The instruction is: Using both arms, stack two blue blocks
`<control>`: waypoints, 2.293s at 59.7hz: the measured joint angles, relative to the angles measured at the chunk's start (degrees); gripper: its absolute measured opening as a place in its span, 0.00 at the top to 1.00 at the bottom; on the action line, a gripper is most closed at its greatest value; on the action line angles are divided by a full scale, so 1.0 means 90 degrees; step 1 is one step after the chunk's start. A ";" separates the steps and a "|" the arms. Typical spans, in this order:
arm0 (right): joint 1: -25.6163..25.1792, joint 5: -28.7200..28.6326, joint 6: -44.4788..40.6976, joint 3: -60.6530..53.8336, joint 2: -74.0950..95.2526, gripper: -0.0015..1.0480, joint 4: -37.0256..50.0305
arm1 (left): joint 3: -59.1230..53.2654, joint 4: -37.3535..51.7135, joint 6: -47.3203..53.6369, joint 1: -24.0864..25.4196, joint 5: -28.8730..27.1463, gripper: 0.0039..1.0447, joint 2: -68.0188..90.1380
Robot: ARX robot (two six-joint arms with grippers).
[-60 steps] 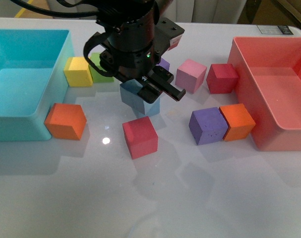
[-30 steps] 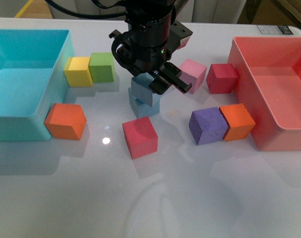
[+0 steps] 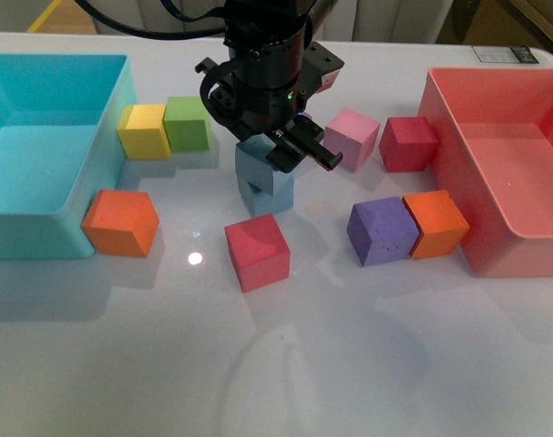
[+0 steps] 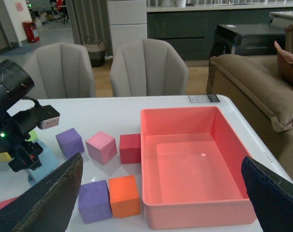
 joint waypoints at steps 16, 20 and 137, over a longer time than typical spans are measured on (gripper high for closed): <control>0.0000 0.0000 -0.0002 0.0000 0.0000 0.09 0.0000 | -0.0002 0.0053 0.0051 0.0000 0.0024 0.22 0.0005; 0.0000 0.0000 -0.0002 0.0000 0.0000 0.09 0.0000 | -0.0005 0.0080 0.0051 0.0000 0.0032 0.12 0.0005; 0.0000 -0.0007 0.0000 0.0000 -0.0002 0.09 0.0000 | -1.2121 0.9508 -0.1484 0.2688 0.0376 0.99 -1.0003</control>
